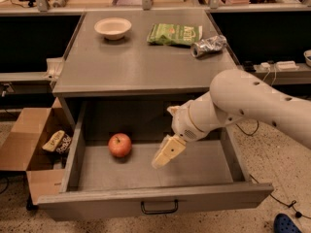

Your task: Pick apple from top drawer and place on counter

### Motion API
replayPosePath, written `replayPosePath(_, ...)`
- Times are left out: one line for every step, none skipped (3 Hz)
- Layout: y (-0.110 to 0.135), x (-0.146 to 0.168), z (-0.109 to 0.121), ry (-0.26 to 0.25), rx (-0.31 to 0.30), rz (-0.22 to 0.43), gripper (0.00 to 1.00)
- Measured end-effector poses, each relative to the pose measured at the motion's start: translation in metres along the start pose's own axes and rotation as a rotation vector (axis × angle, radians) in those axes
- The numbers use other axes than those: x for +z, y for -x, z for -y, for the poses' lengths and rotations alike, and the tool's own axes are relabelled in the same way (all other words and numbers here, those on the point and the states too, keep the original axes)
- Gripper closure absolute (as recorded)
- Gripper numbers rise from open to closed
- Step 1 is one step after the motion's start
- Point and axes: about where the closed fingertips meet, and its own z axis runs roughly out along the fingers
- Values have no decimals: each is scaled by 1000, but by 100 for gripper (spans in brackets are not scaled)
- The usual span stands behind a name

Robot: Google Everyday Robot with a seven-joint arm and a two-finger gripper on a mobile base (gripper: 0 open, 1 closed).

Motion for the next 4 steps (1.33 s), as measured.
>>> replayPosePath(-2, 28, -2, 10, 0, 41, 0)
replayPosePath(22, 83, 2, -32, -19, 103, 0)
replayPosePath(22, 87, 2, -29, -23, 107, 0)
replayPosePath(23, 102, 4, -19, -35, 124, 0)
